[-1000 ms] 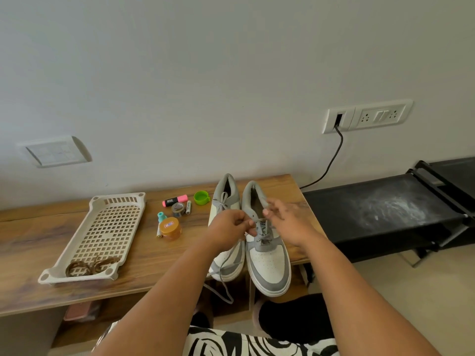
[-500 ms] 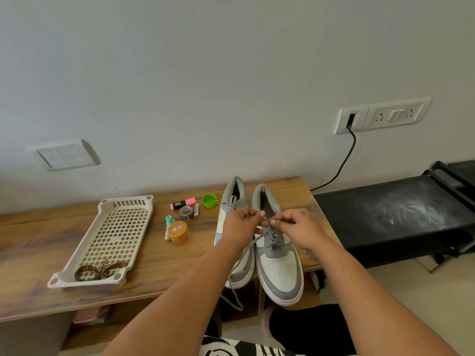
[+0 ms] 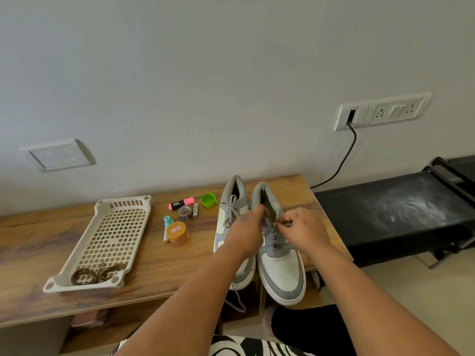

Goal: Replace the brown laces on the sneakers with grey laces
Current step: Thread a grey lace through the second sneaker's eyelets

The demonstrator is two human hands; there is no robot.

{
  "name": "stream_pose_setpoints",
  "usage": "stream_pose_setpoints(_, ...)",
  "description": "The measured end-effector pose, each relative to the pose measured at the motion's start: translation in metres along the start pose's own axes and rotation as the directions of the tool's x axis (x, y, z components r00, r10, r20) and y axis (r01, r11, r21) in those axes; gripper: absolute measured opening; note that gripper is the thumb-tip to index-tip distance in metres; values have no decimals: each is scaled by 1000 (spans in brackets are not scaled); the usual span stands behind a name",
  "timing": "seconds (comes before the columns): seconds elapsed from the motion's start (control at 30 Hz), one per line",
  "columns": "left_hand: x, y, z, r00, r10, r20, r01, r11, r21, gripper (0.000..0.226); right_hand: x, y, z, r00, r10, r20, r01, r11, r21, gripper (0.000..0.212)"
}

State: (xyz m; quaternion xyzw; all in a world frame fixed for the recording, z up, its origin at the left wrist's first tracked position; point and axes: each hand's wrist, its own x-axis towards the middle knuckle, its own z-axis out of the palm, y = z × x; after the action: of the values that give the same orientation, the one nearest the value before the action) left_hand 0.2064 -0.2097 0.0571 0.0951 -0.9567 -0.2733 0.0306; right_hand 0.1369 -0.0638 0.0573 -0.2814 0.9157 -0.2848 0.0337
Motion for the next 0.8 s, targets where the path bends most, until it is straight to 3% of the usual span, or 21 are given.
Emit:
stream_pose_setpoints(0.13,-1,-3,0,997,-8,72,3,998,66,50,2,-4,4,998,12,58,-10,999,-32,14)
stream_pose_setpoints(0.2,-1,-4,0,998,-32,59,30,999,33,46,3,-4,6,996,15,83,-13,1000,-23,14)
stream_pose_setpoints(0.37,0,-3,-2,997,-76,16,76,997,-31,41,3,-2,13,975,140,170,-187,934,305,11)
stream_pose_setpoints(0.53,-1,-4,-2,987,-162,-13,157,969,-189,36,4,-3,18,950,197,242,-288,852,437,10)
stream_pose_setpoints(0.67,0,-6,8,926,-377,-20,343,863,-372,14,3,-2,21,975,166,146,-212,891,402,11)
stream_pose_setpoints(0.7,-1,-5,11,914,-405,-9,368,840,-399,6,2,-4,23,983,153,105,-181,910,373,13)
stream_pose_setpoints(0.8,-2,-1,19,918,-393,-47,345,853,-391,12,4,-7,27,991,123,44,-131,958,256,19)
